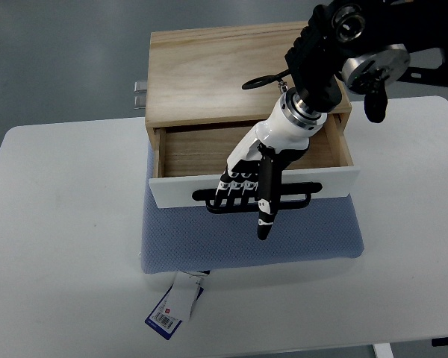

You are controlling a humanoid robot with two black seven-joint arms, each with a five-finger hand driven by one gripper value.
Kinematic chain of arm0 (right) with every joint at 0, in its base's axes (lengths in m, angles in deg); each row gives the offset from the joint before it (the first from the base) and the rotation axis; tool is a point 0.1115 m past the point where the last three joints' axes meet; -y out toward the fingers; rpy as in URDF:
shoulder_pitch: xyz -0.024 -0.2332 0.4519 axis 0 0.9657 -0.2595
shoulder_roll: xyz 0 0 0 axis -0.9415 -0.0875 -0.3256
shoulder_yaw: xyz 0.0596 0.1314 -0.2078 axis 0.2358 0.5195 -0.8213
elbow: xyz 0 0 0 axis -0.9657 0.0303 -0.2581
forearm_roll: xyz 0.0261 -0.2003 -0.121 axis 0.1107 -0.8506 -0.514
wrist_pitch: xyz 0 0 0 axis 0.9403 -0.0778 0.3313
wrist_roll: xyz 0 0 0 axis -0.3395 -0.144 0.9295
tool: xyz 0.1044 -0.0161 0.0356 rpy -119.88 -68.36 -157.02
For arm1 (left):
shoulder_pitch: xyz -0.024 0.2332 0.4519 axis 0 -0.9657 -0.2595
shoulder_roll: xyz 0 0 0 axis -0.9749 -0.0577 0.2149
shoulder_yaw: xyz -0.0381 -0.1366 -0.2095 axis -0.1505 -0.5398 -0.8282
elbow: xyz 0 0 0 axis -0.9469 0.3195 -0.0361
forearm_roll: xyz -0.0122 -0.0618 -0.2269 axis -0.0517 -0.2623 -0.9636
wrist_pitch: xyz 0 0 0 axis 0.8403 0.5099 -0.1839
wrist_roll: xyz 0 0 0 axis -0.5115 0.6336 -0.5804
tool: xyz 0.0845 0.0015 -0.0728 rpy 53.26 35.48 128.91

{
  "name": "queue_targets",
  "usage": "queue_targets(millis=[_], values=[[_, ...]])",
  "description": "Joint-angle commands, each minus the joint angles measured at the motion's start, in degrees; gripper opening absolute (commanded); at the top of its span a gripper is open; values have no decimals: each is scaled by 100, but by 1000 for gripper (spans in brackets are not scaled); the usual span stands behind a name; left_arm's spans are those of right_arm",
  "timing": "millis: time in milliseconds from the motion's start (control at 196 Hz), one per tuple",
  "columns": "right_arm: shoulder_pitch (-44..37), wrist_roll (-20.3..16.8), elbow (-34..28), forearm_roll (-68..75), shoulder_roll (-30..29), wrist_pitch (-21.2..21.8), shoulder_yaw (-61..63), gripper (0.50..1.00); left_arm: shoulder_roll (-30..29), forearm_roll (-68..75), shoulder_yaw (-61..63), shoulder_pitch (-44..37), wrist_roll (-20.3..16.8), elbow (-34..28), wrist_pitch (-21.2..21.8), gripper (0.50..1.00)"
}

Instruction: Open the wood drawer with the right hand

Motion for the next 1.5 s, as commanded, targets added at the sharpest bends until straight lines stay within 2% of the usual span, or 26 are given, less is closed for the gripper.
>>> queue_targets(millis=[0,266,368,419,424,460,511,516,547,582,634,639,690,746,751,756,950,1001,1007,1017,1083,1134,1139,1150,1303,1497], values=[[-4,1,-24,2,4,-2,23,944,0,1,0,0,5,0,0,1000],[-514,-34,20,-7,303,-2,497,944,0,1,9,0,5,-8,0,1000],[-742,-26,257,-33,1058,-2,945,944,0,10,9,0,5,18,-8,1000],[-742,-26,258,-33,1059,-2,945,944,0,10,9,0,5,18,-9,1000],[-742,9,423,-42,1355,-2,1085,944,0,18,9,0,5,27,0,1000],[-698,18,582,-42,1568,-2,1191,944,0,19,9,0,5,27,-9,1000],[-698,18,583,-42,1569,-2,1192,944,0,19,9,0,5,27,-9,1000],[-611,44,835,-33,1899,-2,1392,944,0,19,9,0,5,27,-9,1000],[-522,62,934,-24,2043,-2,1482,944,0,19,9,0,5,35,-9,1000],[-259,211,1118,-16,2315,-2,1666,944,0,19,9,0,5,35,-9,1000],[-259,212,1119,-16,2316,-2,1666,944,0,19,9,0,5,35,-9,1000],[116,534,1371,-33,2655,-143,2032,944,0,19,9,-9,5,35,-9,1000],[558,853,1663,-42,2896,-285,2474,944,0,19,9,0,5,44,-9,1000],[559,853,1664,-42,2896,-285,2475,944,0,19,9,0,5,44,-9,1000],[1107,1114,2021,-68,2992,-433,2910,944,0,19,9,-9,5,44,-9,1000],[1112,1117,2024,-68,2993,-435,2914,944,0,19,9,-9,5,44,-9,1000],[3194,2013,3070,-16,2773,-1392,4706,944,0,19,9,-9,5,71,-9,1000],[3195,2013,3070,-16,2773,-1393,4707,944,0,19,9,-9,5,71,-9,1000],[3778,2309,3270,-16,2529,-1610,5255,944,0,19,18,-9,5,88,-9,1000],[3906,2373,3324,-16,2466,-1656,5374,944,0,19,18,-9,5,88,-9,1000],[4504,2620,3658,-24,2114,-1823,5945,944,0,19,18,-9,5,97,-9,1000],[4505,2620,3659,-24,2114,-1823,5946,944,0,19,18,-9,5,97,-9,1000],[4853,2777,4007,-16,1774,-1910,6416,944,0,19,18,-9,5,97,-9,1000],[4926,2804,4080,-16,1693,-1920,6525,944,0,19,18,-9,5,97,-9,1000],[5638,2884,4880,-7,778,-1955,7879,944,0,19,9,-17,5,88,-9,1000],[6078,2892,5092,-16,83,-1894,8856,944,0,19,9,-61,5,88,-9,1000]])
